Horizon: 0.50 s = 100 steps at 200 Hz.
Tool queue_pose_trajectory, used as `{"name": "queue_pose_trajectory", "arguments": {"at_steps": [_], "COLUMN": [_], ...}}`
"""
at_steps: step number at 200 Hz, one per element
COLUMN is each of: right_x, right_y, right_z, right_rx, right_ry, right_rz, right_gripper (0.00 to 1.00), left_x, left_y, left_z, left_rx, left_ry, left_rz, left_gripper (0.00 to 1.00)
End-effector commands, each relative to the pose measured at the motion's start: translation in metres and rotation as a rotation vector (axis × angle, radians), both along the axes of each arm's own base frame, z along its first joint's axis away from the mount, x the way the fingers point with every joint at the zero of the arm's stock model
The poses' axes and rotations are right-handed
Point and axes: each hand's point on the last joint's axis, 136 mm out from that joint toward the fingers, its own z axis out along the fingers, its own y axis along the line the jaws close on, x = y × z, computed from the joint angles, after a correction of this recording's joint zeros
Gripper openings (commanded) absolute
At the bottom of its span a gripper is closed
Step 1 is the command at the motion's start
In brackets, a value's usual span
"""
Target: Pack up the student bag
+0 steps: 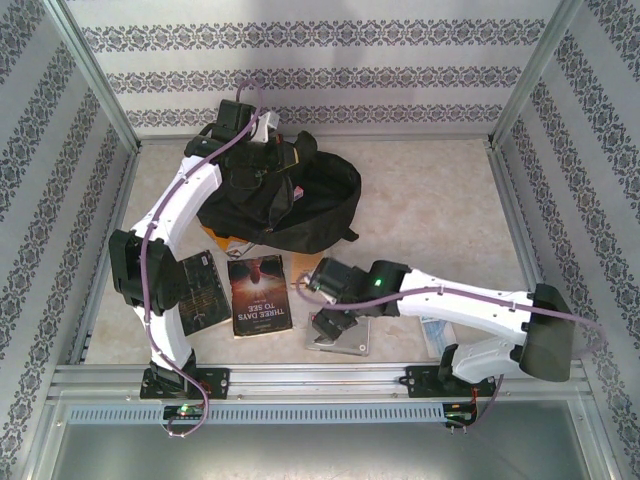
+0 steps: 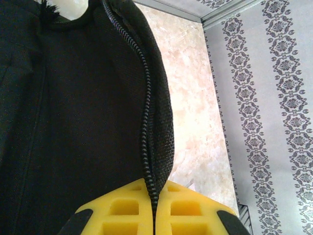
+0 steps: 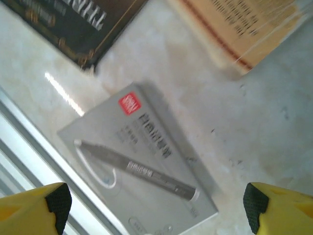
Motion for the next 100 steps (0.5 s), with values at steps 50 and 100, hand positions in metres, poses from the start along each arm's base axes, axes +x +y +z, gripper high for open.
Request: {"name": "queue_pose_trajectory", "arguments": {"at_steps": [50,100], "right_x": [-0.015,0.029], "right_y": [0.019,-0.008], "right_z": [-0.052,-0.075], "right_rx": [-0.305,-0.458], "right_ry": [-0.123,-0.216], "right_rz": [0.124,-0.082], "right_gripper": [0.98,0.98], "left_x": [-0.005,-0.002], "left_y": [0.006,0.009], "left_z": [0.022,0.021], "left_rx": [-0.027,-0.063], "left_ry": [-0.06,-0.045], "left_rz": [-0.015,-0.01], "left_gripper": [0.0,0.0]}}
